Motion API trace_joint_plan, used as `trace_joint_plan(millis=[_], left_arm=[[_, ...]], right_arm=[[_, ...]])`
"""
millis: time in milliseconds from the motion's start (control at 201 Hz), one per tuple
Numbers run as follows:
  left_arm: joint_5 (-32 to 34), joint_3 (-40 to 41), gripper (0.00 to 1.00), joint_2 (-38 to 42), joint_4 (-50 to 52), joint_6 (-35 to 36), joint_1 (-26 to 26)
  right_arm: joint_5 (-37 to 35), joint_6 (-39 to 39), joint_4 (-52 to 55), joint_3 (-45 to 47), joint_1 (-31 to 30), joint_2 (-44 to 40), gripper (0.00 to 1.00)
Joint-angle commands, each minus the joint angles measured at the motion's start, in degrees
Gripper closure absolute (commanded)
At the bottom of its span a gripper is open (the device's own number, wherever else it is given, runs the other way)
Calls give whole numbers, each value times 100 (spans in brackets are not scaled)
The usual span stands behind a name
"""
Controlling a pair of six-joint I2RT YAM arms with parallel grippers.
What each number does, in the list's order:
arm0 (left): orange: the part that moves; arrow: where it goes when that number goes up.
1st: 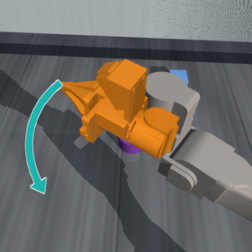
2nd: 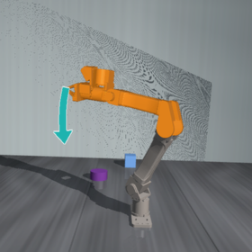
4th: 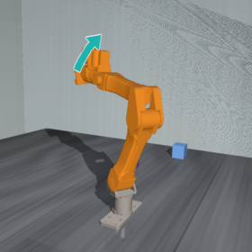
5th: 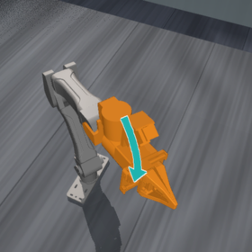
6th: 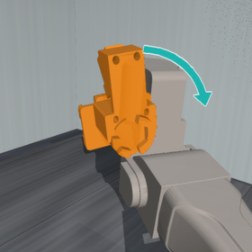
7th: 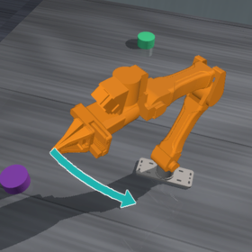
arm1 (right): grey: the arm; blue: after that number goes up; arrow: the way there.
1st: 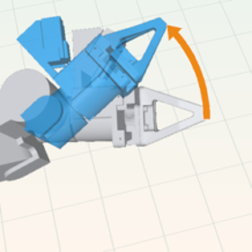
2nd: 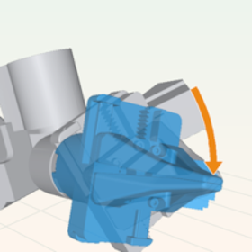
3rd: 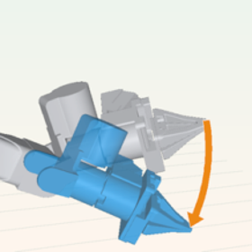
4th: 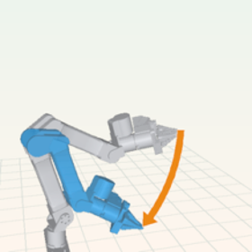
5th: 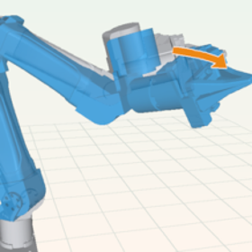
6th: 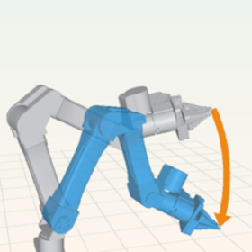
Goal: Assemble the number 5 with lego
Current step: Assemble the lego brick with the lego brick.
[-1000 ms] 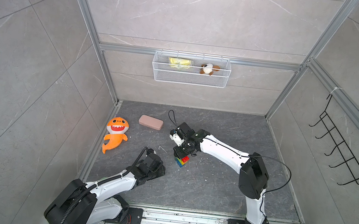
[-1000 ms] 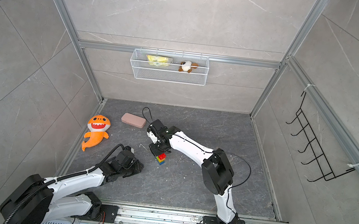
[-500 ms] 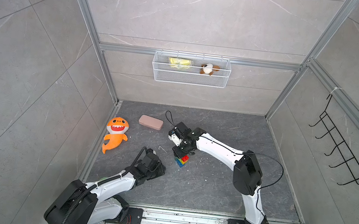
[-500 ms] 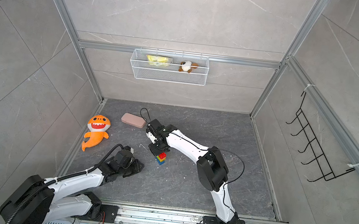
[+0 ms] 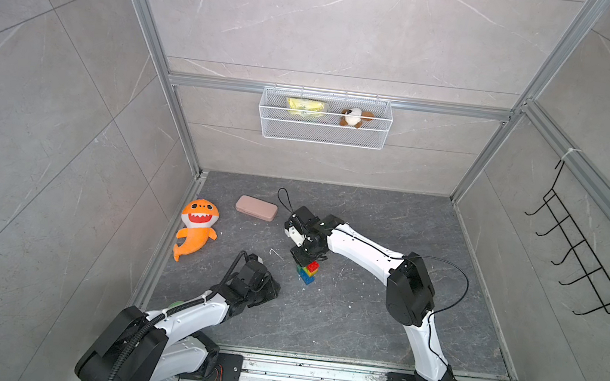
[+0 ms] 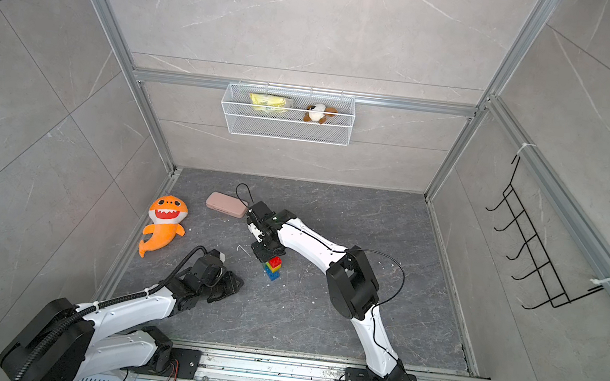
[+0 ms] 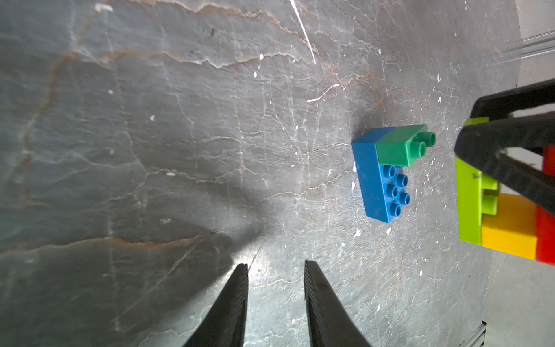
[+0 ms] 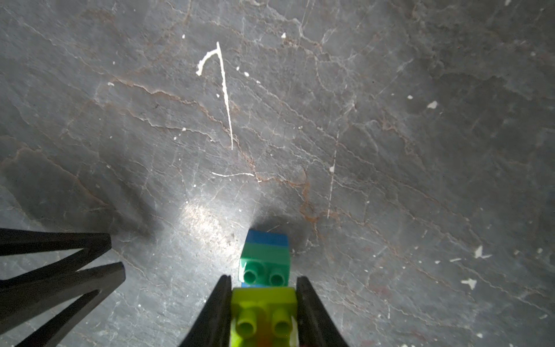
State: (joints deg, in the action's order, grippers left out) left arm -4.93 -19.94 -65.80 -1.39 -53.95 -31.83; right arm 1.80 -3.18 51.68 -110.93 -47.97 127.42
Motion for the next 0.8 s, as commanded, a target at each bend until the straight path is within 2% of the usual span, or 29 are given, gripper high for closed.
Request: trace_joint_plan(millis=[0, 791], left_arm=[[-100, 44, 64, 42, -129, -54, 50], [-159, 158, 64, -91, -316, -71, 142]], right_arm=[[-95, 79, 259, -230, 15, 248, 73], [-62, 63, 264, -113, -15, 407, 74]])
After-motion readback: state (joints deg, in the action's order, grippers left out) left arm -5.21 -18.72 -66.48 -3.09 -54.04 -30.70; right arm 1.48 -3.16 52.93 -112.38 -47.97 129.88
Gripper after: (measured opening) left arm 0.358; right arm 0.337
